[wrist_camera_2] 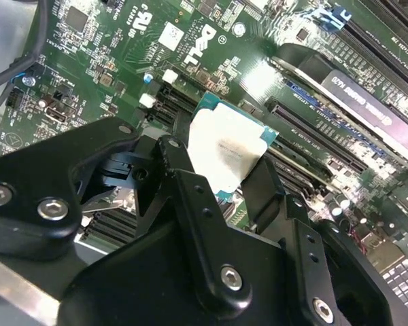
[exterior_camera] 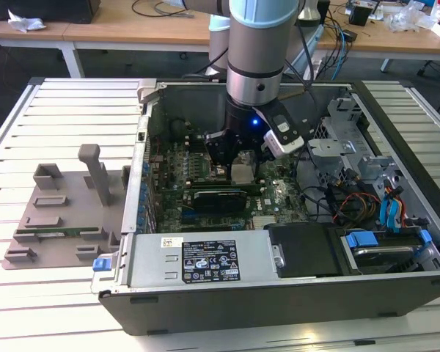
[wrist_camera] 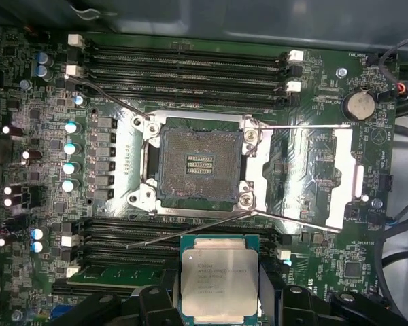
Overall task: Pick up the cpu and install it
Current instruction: 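Pick up the cpu and move it towards the insertion slot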
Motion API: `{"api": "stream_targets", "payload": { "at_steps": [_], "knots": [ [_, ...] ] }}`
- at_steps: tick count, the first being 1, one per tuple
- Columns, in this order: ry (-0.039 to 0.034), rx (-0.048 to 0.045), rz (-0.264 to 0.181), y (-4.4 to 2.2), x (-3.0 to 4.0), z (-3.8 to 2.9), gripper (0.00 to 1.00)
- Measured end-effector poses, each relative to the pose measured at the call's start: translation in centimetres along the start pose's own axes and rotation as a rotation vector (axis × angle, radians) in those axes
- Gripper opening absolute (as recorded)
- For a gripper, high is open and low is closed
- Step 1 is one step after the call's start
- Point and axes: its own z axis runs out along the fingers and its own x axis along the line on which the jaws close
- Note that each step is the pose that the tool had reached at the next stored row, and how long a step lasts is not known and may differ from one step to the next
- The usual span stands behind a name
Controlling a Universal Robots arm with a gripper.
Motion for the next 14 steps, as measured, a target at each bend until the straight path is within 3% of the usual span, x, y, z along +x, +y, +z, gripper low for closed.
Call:
{"api": "stream_targets", "payload": {
  "at_steps": [3,14],
  "knots": [
    [0.0000,0.0001,0.000,0.07,-0.12,0.31,0.55],
    [0.0000,0.0003,0.000,1.67,-0.25,0.36,0.55]
  ]
}}
